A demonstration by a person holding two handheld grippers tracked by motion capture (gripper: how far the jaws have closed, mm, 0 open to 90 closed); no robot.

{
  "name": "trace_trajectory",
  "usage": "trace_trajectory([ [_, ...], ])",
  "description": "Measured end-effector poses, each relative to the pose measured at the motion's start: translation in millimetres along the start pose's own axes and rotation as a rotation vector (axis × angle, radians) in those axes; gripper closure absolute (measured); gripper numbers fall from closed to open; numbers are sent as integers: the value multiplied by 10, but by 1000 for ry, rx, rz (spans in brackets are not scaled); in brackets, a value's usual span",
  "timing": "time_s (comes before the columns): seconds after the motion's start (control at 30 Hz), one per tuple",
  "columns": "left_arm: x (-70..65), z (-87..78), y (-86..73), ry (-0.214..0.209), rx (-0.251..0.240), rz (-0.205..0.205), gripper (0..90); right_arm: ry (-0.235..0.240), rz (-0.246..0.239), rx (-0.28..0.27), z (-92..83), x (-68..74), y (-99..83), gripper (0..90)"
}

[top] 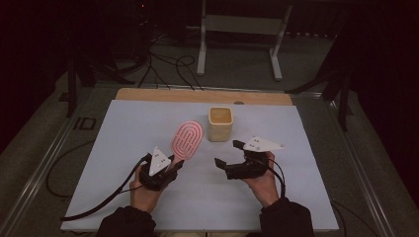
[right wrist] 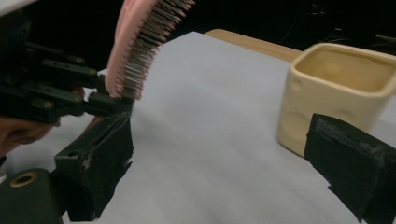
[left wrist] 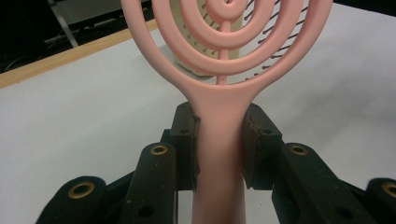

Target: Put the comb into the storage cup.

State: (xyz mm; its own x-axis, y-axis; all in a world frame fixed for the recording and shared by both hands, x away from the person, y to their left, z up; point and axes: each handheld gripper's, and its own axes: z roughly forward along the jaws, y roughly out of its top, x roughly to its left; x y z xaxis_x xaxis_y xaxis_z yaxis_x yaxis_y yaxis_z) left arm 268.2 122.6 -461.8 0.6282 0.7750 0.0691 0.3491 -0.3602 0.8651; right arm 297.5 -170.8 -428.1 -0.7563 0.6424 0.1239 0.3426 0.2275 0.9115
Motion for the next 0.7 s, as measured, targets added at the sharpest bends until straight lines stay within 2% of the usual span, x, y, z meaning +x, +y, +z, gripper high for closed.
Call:
trace_trajectory([
  [0.13, -23, 6, 4, -2, 1, 5, 702, 20, -16, -1, 60, 67, 56, 78],
  [0.27, -36, 13, 2, -4, 2, 7, 702, 42, -2, -8, 119, 98, 99, 78],
  [0.7, -102, 35, 8, -5, 3, 29, 702, 71, -9, -6, 307, 229, 221, 79],
])
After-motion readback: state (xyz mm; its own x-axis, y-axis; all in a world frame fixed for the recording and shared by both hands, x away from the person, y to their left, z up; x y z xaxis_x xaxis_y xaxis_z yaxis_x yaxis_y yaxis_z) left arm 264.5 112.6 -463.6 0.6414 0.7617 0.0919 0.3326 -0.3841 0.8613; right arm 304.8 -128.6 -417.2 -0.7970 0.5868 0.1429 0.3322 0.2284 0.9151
